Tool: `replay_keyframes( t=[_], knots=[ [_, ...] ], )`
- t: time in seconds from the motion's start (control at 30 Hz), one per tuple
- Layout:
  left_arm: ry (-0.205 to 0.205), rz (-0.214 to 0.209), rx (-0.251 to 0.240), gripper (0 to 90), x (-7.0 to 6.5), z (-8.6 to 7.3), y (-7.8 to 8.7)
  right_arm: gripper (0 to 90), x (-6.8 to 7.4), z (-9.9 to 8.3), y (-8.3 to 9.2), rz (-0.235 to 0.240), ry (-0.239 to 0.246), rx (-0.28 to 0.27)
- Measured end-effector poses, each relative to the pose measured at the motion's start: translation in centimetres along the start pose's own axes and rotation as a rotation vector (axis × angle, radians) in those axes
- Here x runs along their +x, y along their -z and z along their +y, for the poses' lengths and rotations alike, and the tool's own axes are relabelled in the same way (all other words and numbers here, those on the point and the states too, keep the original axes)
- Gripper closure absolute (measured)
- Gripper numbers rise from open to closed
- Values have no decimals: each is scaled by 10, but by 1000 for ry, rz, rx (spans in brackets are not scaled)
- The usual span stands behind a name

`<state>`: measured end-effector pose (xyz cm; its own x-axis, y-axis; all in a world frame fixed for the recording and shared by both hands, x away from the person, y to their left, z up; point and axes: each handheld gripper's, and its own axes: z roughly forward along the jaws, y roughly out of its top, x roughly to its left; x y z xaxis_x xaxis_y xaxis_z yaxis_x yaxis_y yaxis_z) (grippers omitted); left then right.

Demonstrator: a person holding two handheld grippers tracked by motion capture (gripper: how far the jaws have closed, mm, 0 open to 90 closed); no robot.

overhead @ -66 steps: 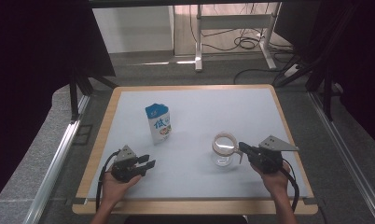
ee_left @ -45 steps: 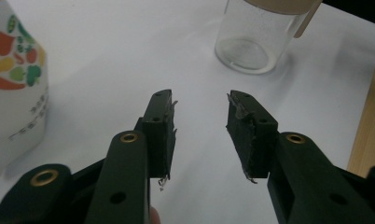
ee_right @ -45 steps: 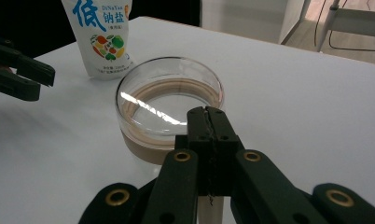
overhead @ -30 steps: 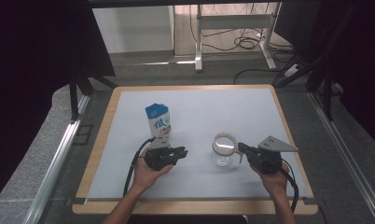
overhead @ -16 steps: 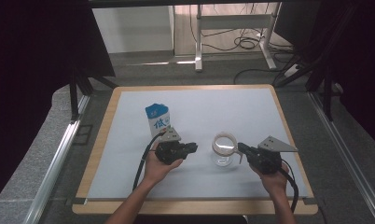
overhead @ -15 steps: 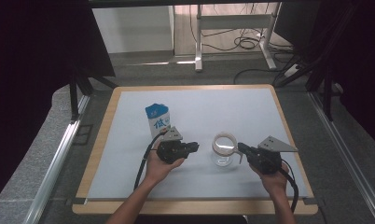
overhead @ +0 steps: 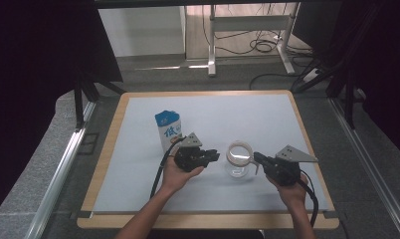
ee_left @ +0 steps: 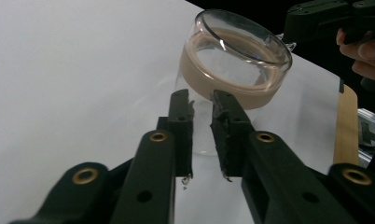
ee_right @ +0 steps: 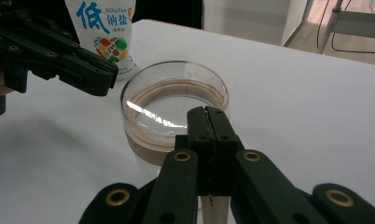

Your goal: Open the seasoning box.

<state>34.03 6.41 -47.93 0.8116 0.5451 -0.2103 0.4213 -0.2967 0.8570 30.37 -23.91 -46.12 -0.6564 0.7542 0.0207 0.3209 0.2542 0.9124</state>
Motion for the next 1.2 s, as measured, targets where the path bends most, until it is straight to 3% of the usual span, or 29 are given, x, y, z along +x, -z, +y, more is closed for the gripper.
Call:
replay_keyframes(
  t=[0.23, 0.47, 1.2],
  knots=[
    [-27, -14, 4, 732, -6, 9, -5, 899, 0, 0, 0, -1, 0, 0],
    [-36, -9, 17, 767, -7, 11, -10, 900, 0, 0, 0, 0, -1, -2],
    [-38, 3, 36, 782, -6, 9, -12, 900, -4, -4, 1, 23, -28, -20]
  ],
)
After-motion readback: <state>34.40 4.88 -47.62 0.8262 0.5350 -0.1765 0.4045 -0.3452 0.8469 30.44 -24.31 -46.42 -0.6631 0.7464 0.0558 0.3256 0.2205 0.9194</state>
